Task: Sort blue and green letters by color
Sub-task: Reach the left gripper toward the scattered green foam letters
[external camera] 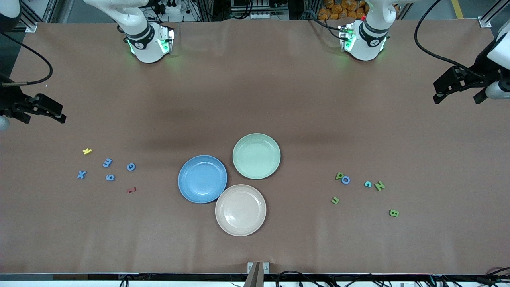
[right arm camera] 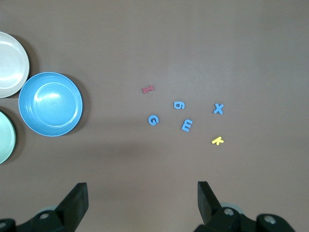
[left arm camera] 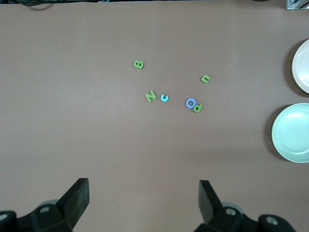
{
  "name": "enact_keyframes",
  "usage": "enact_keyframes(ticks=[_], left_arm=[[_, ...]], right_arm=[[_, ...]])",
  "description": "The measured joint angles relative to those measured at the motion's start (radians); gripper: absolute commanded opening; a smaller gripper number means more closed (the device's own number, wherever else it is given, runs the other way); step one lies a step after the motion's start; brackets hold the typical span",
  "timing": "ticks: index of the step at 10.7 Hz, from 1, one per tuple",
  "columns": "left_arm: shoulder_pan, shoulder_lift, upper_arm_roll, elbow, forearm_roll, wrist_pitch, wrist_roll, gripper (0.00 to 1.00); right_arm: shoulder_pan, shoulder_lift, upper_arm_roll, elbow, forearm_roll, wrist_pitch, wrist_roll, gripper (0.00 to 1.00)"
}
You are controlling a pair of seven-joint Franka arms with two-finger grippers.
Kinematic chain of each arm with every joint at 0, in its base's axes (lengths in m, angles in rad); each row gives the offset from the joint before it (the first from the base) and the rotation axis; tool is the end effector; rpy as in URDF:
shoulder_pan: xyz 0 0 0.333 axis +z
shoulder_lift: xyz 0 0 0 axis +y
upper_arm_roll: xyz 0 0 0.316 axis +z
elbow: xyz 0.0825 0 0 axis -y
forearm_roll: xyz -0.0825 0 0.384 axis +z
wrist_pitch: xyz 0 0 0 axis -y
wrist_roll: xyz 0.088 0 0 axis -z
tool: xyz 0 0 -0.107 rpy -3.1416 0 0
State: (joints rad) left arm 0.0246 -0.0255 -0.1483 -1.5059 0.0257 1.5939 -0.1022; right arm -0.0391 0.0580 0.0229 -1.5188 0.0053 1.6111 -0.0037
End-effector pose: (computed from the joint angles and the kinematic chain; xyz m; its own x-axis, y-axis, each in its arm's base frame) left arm 0.5450 -0.0663 0.6714 0.9931 -0.0217 0.1154 -0.0198 -0.9996 -0.0177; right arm 0.5767 -0.0092 0.6200 0.9993 -0.0128 0.0343 -0.0126 -0.9999 -0.0065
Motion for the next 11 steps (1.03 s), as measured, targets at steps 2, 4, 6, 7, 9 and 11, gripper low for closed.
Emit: enact_keyframes(ticks=[2,4,6,7,9,11], left_arm=[[-0.001,0.002,-0.001,0.000,0.000,-0.009,0.000,1.00],[-0.001,0.012,-0.004,-0.002,0.000,-0.019,0.000,1.00],[-0.001,0.032,-0.005,-0.005,0.000,-0.023,0.000,1.00],[-0.002,0.045,-0.006,-0.006,0.000,-0.023,0.000,1.00],[-0.003,0.071,-0.008,-0.011,0.000,-0.023,0.000,1.00],[-0.011,0.119,-0.015,-0.024,0.000,-0.009,0.000,1.00]], right_arm=[[0.000,0.000,0.000,0.000,0.000,0.000,0.000,1.00],[0.000,0.000,0.000,0.000,0.000,0.001,0.000,1.00],[0.000,0.000,0.000,0.000,0.000,0.001,0.000,1.00],[0.000,0.000,0.000,0.000,0.000,0.001,0.000,1.00],[0.001,0.001,0.000,0.000,0.000,0.001,0.000,1.00],[0.001,0.001,0.000,-0.001,0.000,0.002,0.000,1.00]])
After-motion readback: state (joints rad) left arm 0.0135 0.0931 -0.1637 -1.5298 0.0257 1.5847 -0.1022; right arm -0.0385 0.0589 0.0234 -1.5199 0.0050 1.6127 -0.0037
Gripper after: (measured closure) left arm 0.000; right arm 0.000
